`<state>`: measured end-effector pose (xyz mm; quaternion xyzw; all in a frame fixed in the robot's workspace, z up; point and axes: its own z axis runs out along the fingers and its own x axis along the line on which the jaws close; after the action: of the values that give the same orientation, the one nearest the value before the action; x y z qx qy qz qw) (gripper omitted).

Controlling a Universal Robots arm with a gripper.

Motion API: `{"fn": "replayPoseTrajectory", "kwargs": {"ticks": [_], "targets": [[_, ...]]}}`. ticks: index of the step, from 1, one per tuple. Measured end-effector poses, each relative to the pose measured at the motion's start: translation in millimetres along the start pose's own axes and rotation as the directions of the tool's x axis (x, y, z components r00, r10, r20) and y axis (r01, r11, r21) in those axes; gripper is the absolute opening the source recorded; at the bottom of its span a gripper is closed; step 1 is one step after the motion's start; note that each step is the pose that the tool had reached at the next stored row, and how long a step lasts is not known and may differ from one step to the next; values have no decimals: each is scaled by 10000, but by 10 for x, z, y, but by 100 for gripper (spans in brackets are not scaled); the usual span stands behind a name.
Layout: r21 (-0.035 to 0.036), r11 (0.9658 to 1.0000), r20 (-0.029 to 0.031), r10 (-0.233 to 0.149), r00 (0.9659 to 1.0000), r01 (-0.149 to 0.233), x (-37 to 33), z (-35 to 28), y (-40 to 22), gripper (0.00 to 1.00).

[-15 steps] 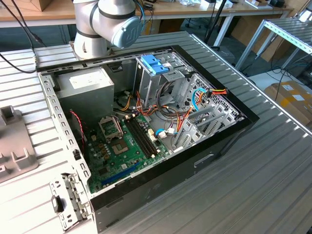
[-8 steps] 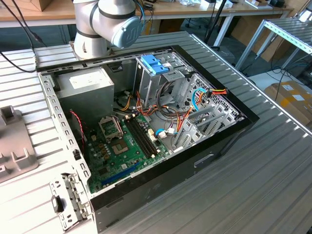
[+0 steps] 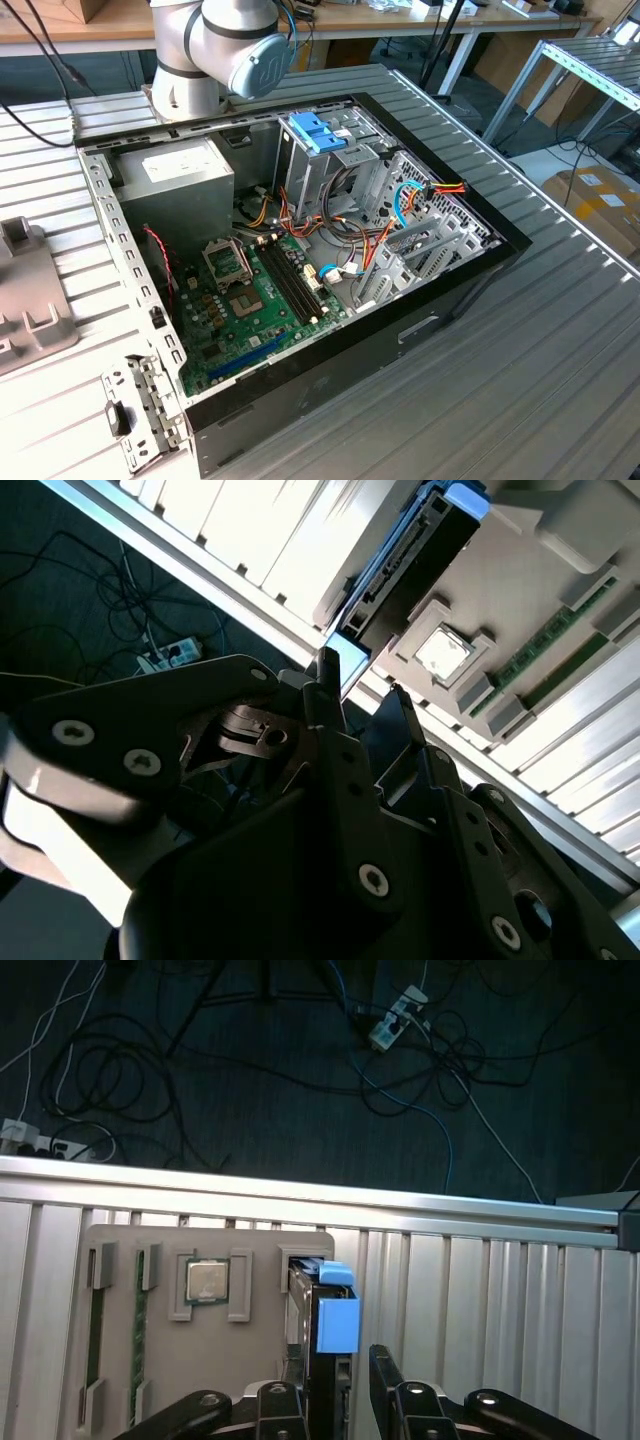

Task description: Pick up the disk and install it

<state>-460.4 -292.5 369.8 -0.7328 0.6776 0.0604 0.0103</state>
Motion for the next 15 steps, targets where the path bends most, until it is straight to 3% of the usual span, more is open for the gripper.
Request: {"fn": "replayPoseTrajectory", "kwargs": {"ticks": [15], "targets": [[0, 10000, 1, 0, 10000, 0, -16, -152, 10, 38]]}}
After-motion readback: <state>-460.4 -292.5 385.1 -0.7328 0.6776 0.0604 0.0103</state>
